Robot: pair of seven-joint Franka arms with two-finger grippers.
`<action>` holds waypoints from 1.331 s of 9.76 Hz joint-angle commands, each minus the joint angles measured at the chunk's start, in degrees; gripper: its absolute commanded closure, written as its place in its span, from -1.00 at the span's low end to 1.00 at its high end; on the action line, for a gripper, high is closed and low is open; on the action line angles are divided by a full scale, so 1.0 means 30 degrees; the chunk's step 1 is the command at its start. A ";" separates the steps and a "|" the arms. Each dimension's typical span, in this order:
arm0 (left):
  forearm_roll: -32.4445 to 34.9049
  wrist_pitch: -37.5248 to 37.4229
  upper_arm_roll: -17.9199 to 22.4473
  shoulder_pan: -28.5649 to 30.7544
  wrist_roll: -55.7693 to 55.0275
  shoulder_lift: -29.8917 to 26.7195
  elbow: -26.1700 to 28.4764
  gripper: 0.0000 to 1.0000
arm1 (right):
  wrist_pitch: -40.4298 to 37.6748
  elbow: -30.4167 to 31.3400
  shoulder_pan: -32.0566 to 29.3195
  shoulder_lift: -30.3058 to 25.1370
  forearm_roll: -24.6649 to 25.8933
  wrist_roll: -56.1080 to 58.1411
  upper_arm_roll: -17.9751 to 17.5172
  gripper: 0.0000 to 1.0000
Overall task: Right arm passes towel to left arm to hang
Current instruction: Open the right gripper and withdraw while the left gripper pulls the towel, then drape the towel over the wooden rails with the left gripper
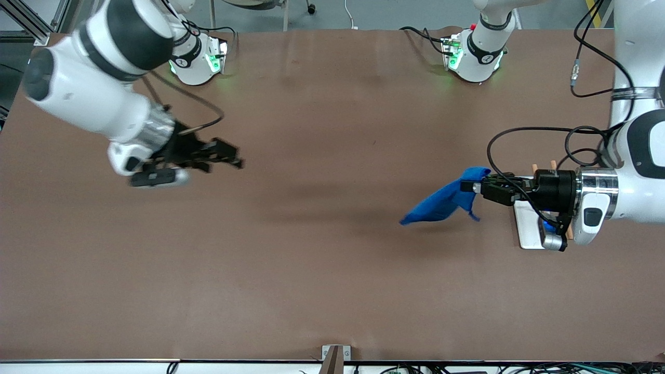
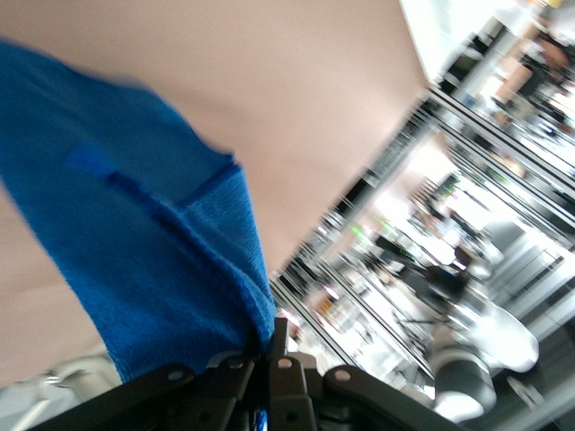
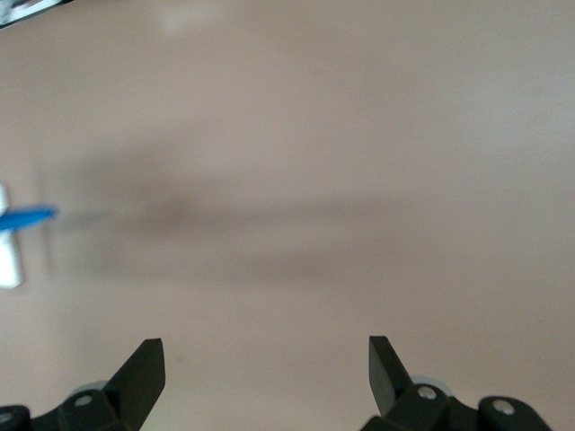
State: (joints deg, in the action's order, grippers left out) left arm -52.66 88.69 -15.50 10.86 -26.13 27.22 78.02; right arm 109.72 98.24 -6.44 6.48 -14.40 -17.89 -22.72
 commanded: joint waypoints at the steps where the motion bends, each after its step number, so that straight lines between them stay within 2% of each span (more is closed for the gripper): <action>1: 0.4580 0.0552 0.0184 -0.0395 -0.1594 0.0594 -0.0458 1.00 | -0.1207 0.0477 0.0096 -0.1392 0.3059 -0.0452 0.2725 -1.00; 3: 1.1923 0.1515 -0.0107 -0.1095 -0.5272 0.0244 -0.0343 1.00 | -0.1852 0.0419 0.0154 -0.1951 0.3363 0.0101 0.5422 -1.00; 4: 1.4714 0.1666 -0.0224 -0.1564 -0.6687 0.0185 0.0035 1.00 | -0.2467 0.0215 0.0183 -0.2243 0.3916 0.0946 0.6188 -1.00; 5: 1.5902 0.1668 -0.0225 -0.1424 -0.7165 0.0068 0.0793 1.00 | -0.3865 -0.0425 0.0184 -0.2565 0.4617 0.1679 0.6979 -1.00; 7: 1.6292 0.1668 -0.0021 -0.0433 -0.7200 0.0037 0.1499 1.00 | -0.6183 -0.2791 0.0329 -0.2482 0.4742 0.2997 0.8620 -1.00; 8: 1.6469 0.1639 -0.0020 -0.0107 -0.7199 0.0038 0.1794 1.00 | -0.6658 -0.3268 0.0388 -0.2452 0.4742 0.3991 0.9178 -1.00; 11: 1.6471 0.0794 0.0009 0.0540 -0.8019 -0.0604 0.2878 1.00 | -0.7277 -0.3097 0.0359 -0.2481 0.4741 0.4294 0.9243 -1.00; 13: 1.6848 -0.0115 0.0009 0.1268 -0.7525 -0.0928 0.2968 1.00 | -0.7804 -0.3214 0.0359 -0.2481 0.4742 0.4323 0.9242 -1.00</action>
State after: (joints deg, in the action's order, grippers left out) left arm -3.79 88.82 -15.33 12.99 -49.13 26.17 83.75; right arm 87.26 88.96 -5.79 -0.80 -1.11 -5.28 4.87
